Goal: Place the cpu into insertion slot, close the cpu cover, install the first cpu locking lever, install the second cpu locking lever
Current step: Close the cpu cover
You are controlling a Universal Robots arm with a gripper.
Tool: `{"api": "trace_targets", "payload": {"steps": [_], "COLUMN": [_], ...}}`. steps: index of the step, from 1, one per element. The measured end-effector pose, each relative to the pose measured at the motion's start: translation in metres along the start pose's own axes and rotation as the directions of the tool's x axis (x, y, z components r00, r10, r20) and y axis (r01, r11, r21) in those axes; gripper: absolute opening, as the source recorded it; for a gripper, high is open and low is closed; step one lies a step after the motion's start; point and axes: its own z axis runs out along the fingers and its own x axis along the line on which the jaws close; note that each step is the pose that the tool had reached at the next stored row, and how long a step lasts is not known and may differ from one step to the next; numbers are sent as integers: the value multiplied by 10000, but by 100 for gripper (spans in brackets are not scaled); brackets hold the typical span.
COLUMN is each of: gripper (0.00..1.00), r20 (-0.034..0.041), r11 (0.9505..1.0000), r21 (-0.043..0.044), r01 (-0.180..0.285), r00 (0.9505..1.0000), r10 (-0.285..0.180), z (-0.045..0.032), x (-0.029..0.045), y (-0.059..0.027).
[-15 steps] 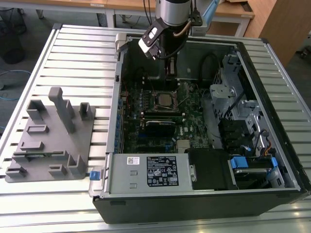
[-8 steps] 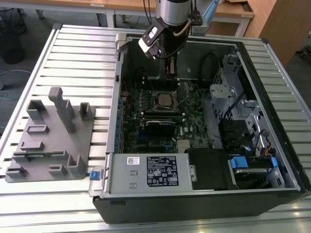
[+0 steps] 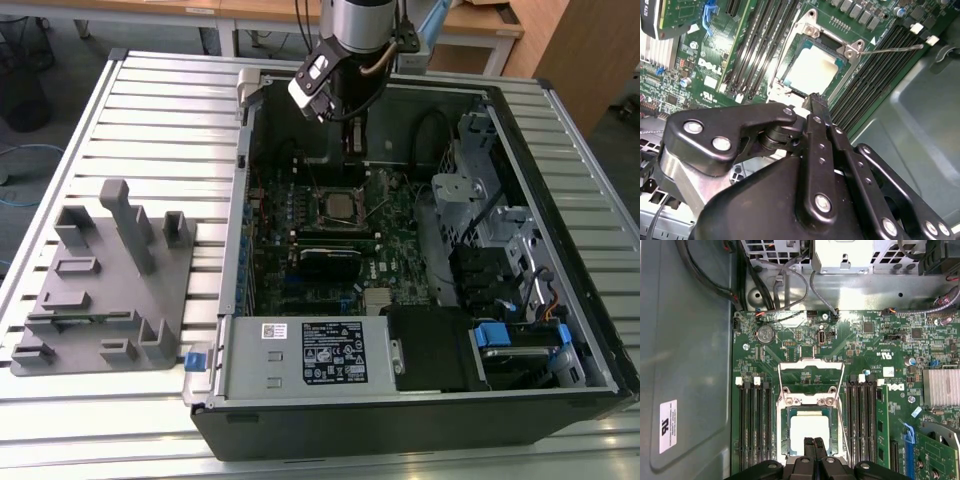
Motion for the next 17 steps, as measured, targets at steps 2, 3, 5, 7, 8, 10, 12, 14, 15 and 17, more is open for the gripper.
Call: {"api": "trace_targets", "payload": {"steps": [2,3,5,7,8,10,12,14,15,17], "gripper": [11,11,11,11,11,11,11,11,11,11], "r20": [0,0,0,0,-1,-1,-1,-1,-1,-1], "r11": [10000,10000,10000,10000,10000,10000,10000,10000,10000,10000], "r21": [0,-1,0,-1,-1,-1,-1,-1,-1,-1], "r01": [1,1,0,0,1,1,-1,1,1,0], "r00": [10000,10000,10000,10000,10000,10000,10000,10000,10000,10000], "r10": [-1,-1,0,0,-1,-1,1,-1,-1,0], "z": [1,2,4,7,8,11,13,16,17,20], "x": [1,1,2,4,4,5,7,8,8,10], "y": [21,33,61,100,119,156,191,228,247,287]}}
